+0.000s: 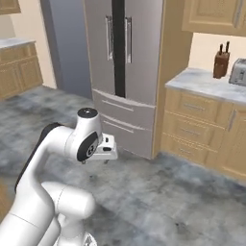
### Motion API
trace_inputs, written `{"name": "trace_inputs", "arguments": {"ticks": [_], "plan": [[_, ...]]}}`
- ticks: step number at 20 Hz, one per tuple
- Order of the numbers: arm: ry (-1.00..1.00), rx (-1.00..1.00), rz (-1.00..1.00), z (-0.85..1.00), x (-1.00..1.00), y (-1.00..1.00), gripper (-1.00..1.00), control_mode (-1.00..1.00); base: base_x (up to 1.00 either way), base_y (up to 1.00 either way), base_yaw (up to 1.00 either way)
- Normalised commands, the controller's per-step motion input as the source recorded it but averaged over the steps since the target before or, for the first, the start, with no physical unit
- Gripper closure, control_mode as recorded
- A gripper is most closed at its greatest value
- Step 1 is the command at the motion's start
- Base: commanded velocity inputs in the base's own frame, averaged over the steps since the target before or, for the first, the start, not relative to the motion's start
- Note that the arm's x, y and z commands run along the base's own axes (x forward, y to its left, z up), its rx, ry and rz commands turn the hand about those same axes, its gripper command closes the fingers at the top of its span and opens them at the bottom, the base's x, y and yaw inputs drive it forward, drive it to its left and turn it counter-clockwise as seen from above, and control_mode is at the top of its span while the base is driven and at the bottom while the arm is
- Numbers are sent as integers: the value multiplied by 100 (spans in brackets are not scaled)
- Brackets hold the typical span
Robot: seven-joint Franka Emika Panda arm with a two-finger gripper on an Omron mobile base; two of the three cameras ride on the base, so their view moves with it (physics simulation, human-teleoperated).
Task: Take the fork and place it on the left side of the plate. Then take the spoon and place it on the right side of the plate. Make sure they're directly next to the plate.
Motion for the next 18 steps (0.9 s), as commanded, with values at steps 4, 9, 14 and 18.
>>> {"name": "trace_inputs", "arguments": {"ticks": [4,9,14,18], "plan": [[0,0,0,0,0,0,-100,100,100,0,45],[0,0,0,0,0,0,-100,100,100,0,57],[0,0,0,0,0,0,-100,100,100,0,64],[0,0,0,0,0,0,-100,100,100,0,61]]}}
